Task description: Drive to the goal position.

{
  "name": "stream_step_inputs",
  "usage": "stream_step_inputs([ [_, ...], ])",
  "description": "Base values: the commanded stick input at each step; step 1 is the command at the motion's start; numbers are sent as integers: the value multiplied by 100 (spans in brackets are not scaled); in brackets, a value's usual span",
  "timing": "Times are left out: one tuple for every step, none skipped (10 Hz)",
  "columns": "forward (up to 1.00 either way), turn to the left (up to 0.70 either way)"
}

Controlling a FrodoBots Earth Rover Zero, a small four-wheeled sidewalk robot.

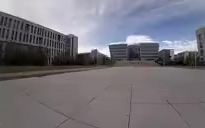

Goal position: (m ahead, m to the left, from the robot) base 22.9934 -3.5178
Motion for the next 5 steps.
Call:
stream_step_inputs([
  [2,0],
  [1,0],
  [4,0],
  [4,0],
  [4,0],
])
